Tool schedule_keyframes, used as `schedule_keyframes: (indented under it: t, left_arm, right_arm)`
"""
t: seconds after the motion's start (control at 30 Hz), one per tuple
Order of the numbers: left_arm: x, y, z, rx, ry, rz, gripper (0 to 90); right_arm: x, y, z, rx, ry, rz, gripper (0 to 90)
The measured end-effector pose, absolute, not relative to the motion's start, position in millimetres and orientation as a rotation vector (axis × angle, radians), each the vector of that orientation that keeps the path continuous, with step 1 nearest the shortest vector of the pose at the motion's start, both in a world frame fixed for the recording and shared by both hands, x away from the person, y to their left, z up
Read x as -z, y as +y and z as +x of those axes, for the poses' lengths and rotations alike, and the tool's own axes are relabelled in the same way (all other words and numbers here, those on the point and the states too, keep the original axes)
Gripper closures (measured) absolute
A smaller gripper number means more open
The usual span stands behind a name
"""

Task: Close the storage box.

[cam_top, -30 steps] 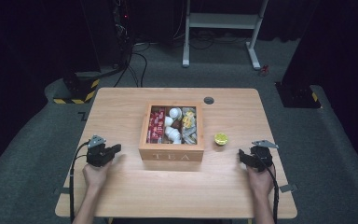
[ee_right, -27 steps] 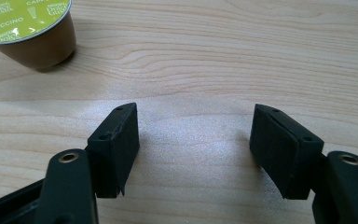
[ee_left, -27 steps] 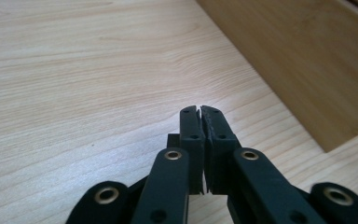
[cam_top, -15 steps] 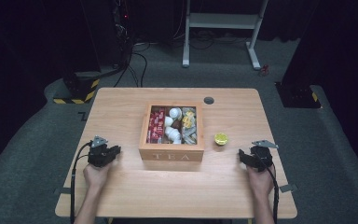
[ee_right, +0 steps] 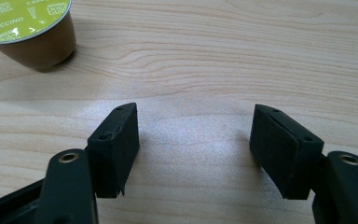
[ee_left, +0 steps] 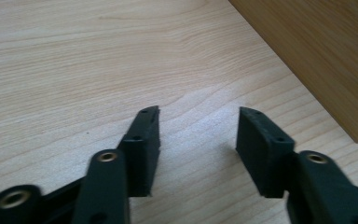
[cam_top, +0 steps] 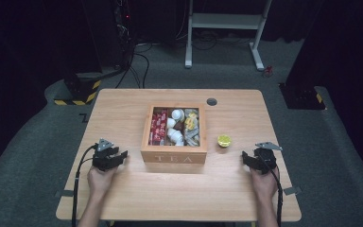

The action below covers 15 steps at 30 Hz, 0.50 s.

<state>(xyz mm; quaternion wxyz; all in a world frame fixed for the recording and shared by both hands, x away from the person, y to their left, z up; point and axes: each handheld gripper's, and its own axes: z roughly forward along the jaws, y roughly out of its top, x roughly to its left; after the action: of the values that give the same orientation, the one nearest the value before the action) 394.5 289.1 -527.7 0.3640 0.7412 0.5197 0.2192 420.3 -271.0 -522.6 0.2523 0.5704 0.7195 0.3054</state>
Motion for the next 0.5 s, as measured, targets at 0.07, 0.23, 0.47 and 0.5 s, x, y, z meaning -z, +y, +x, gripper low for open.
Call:
schedule_keyframes:
  t: [0.07,0.23,0.47,0.5]
  left_arm:
    - [527.8,287.1,394.2,-0.571,1.329,1.921,44.5]
    - [528.0,283.8,394.1,-0.604,1.315,1.955,40.4]
    - [528.2,283.0,393.9,-0.602,1.317,1.954,39.4]
    - [528.2,283.0,393.9,-0.602,1.317,1.954,39.4]
  right_arm:
    - [522.6,-271.0,420.3,-0.831,1.957,1.551,32.8]
    - [522.5,-269.8,419.8,-0.822,1.955,1.542,32.7]
    - [522.4,-269.0,420.0,-0.82,1.951,1.545,32.7]
    - [522.4,-269.3,420.2,-0.821,1.952,1.545,32.7]
